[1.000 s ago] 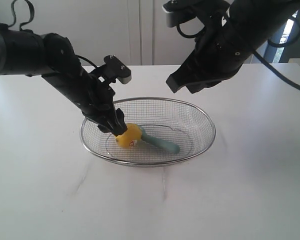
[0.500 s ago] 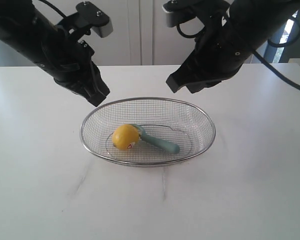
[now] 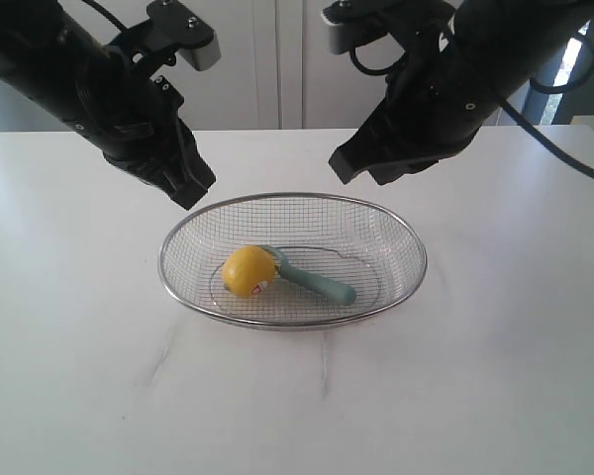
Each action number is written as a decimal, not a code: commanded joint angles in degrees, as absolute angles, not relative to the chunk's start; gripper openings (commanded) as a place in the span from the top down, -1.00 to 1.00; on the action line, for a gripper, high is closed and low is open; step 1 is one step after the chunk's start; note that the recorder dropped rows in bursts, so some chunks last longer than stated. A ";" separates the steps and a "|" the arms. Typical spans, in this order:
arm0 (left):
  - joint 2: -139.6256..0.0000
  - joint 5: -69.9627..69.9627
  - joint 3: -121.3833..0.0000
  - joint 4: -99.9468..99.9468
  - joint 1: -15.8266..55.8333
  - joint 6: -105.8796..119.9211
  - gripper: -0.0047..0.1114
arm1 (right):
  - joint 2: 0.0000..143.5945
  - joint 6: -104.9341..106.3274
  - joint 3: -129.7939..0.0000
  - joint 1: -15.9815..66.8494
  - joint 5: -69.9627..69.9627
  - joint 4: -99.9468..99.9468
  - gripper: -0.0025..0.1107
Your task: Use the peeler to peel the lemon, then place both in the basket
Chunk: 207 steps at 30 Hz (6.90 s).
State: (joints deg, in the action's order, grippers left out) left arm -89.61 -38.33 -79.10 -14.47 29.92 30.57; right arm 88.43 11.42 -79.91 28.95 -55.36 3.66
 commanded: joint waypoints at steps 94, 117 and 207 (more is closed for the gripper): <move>0.00 -7.68 -23.67 -37.33 28.28 29.78 0.92 | 88.16 11.30 -79.68 28.59 -55.04 3.42 0.96; 0.00 -4.56 -10.56 -35.31 29.98 31.13 0.92 | 88.16 11.30 -79.68 28.59 -55.15 3.42 0.96; 0.00 -12.61 0.00 -1.28 1.92 2.46 0.92 | 63.41 11.30 -79.68 28.47 -55.01 3.42 0.96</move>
State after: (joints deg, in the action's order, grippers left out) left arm -0.24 -12.26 -0.21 0.43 2.05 2.40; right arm 68.65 11.42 -79.77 28.95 -55.36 3.66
